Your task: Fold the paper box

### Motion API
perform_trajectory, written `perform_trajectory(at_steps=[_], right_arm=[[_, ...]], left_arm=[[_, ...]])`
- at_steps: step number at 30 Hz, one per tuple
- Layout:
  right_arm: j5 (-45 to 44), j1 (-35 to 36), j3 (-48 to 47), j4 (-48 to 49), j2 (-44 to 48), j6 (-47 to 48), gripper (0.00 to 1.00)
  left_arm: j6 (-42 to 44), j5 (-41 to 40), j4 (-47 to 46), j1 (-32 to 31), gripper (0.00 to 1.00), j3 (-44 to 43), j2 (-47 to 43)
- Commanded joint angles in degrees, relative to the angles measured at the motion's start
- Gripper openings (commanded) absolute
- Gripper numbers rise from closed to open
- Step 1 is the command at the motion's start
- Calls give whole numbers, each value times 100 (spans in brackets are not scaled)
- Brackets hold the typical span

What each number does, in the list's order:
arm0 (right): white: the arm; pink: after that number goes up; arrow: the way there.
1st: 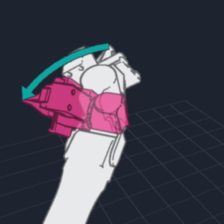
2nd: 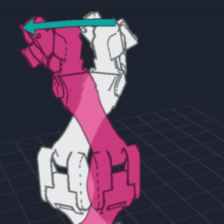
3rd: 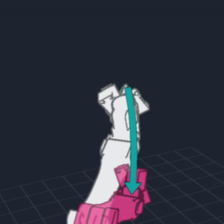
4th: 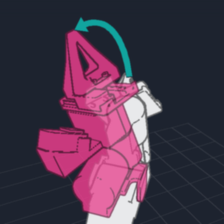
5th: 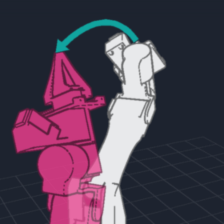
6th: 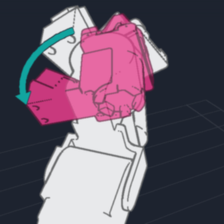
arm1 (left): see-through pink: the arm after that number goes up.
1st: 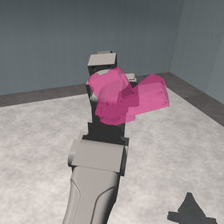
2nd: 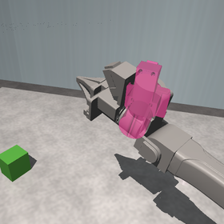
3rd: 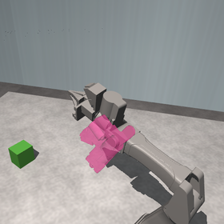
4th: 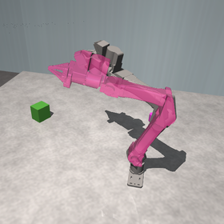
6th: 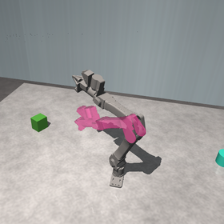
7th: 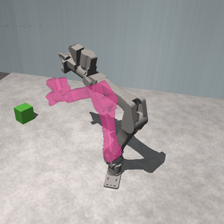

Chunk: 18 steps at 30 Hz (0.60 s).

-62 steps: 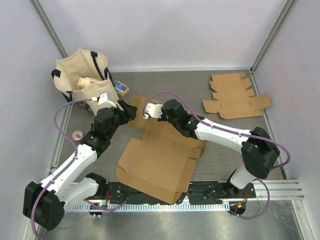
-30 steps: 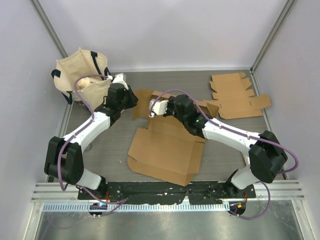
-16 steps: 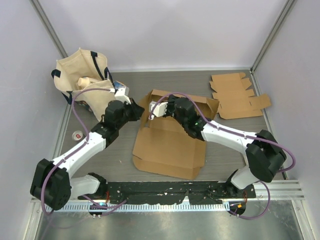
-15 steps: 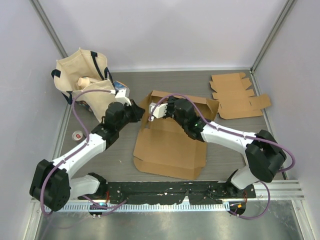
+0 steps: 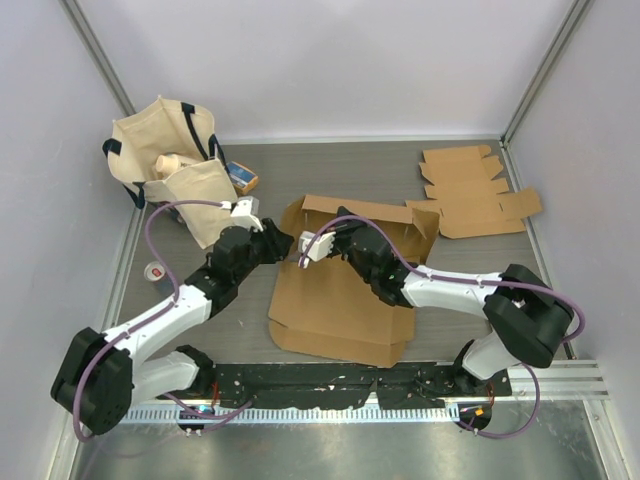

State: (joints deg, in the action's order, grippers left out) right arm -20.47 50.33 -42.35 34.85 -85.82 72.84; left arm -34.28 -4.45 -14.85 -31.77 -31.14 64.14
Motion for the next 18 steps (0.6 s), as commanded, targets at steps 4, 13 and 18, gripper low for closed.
perform_trajectory(at_steps=[4, 13, 18], right_arm=[[78, 30, 51, 154, 320, -155, 5], [377, 21, -194, -206, 303, -314, 4], [517, -40, -300, -505, 329, -428, 5]], left_arm=[[395, -416, 543, -22, 72, -357, -596], [1186, -548, 907, -84, 84, -1474, 485], [1407, -698, 914, -145, 64, -1773, 495]])
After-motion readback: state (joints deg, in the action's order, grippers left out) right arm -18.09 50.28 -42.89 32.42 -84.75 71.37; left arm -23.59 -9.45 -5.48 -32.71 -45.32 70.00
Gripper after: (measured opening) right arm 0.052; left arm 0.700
